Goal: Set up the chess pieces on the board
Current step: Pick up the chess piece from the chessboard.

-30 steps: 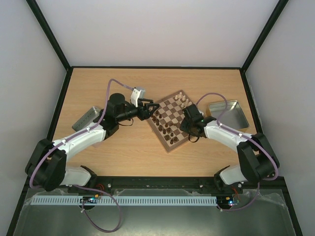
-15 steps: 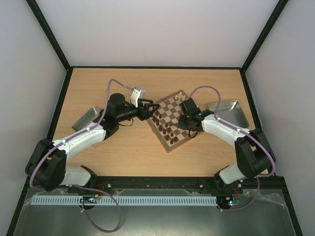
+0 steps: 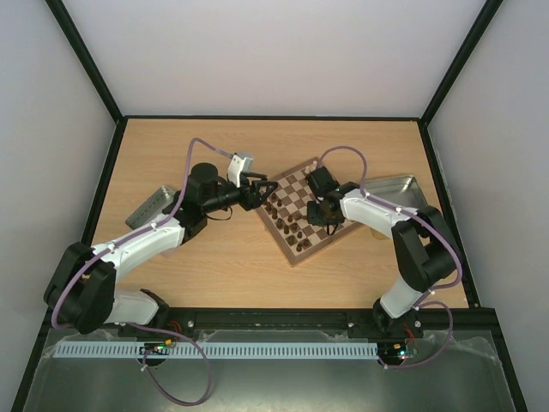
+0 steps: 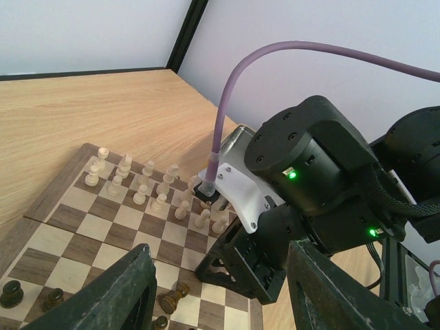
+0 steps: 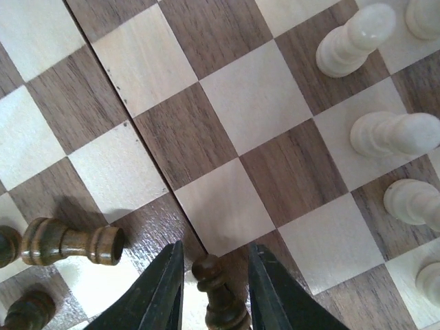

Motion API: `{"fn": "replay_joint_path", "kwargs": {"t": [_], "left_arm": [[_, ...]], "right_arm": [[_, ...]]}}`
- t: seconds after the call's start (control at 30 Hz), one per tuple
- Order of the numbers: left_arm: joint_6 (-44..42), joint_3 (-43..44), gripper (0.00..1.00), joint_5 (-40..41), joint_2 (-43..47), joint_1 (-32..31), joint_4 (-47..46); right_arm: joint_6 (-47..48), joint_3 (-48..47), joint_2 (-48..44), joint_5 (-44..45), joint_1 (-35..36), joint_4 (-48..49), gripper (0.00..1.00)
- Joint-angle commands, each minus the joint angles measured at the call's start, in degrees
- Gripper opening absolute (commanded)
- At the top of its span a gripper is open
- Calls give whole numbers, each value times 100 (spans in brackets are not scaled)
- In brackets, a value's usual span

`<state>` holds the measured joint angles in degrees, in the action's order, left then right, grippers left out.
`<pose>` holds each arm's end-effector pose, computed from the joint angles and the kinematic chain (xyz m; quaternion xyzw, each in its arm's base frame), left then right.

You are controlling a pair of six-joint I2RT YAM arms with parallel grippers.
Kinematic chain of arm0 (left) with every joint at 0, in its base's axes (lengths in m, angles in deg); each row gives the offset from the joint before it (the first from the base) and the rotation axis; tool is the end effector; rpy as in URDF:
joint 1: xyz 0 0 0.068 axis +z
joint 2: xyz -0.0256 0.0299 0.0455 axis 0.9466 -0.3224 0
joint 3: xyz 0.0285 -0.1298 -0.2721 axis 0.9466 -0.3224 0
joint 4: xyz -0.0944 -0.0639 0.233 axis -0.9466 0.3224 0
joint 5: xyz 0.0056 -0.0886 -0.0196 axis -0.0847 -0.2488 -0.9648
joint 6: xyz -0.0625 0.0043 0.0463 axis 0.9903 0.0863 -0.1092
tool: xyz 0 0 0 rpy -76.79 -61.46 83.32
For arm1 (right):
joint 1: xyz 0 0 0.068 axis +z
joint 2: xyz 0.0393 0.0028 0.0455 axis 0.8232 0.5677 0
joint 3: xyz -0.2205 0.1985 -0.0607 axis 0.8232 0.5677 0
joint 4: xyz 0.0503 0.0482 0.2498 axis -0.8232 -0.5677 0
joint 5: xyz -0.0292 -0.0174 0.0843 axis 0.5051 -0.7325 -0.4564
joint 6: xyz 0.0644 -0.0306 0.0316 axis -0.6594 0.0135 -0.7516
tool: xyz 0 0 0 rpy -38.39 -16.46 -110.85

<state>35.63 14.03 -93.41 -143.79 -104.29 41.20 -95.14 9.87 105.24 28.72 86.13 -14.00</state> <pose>0.2513 -0.2011 0.3068 0.2326 0.7026 -0.4576 0.4928 0.2770 0.1695 0.1833 -0.0475 0.9770 0.1248 0.1662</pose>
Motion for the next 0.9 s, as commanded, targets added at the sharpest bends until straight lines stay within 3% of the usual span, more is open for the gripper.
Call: {"fn": "replay_joint_path", "kwargs": {"t": [0.0,0.5,0.67,0.87], "left_arm": [[-93,-81,54,-4,110,1,-41],[-110,-87,54,-12,131,-3,-24],[-96,-98,54,17,156,-3,2],[-67,-85,54,54,176,2,2]], "right_arm": [[322,-223,177,203,12,-414,24],[459,-538,518,387,7,-559,7],[237,-460,155,519,11,-265,8],[-4,48,-511,628,13,747,12]]}}
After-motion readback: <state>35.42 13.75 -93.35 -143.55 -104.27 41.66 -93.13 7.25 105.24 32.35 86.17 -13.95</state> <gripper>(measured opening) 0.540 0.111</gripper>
